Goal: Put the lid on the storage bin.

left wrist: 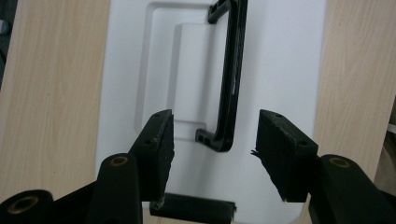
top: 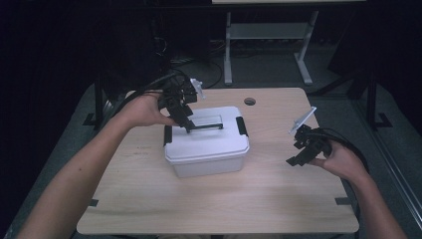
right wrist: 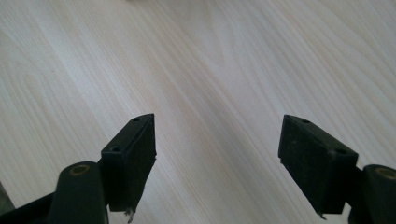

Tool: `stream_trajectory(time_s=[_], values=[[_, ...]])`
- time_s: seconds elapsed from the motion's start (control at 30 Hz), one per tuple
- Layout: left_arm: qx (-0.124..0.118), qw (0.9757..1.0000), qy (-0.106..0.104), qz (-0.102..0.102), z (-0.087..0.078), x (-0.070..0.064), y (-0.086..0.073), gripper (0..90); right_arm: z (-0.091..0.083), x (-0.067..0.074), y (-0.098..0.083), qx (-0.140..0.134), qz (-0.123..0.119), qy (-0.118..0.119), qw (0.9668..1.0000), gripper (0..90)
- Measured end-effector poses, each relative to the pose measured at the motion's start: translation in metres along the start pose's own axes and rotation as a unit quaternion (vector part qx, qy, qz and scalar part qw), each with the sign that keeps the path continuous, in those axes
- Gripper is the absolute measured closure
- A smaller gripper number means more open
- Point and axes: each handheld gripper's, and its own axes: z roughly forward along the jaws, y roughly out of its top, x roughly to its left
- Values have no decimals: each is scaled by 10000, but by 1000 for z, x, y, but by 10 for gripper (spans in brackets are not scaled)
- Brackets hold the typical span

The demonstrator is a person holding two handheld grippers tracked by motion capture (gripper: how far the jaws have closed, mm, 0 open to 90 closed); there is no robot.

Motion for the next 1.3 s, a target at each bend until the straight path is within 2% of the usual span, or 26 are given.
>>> stream_trajectory(time_s=[0.4,0.5,0.6,0.9,1.3], values=[[38,9998,92,-156,-6,-1,-21,447,1,-2,0,4,7,34,10000,269],[-18,9998,101,-170,-9,-2,-26,447,0,-2,-1,-18,16,17,10000,269],[62,9997,133,-184,-9,-2,-31,446,-1,-2,-1,-29,38,25,10000,269],[6,9992,128,-381,-9,-3,-51,446,0,-2,-2,-7,28,22,10000,269],[-58,9976,167,-676,-4,-9,-86,445,0,-1,-1,-14,24,19,10000,269]])
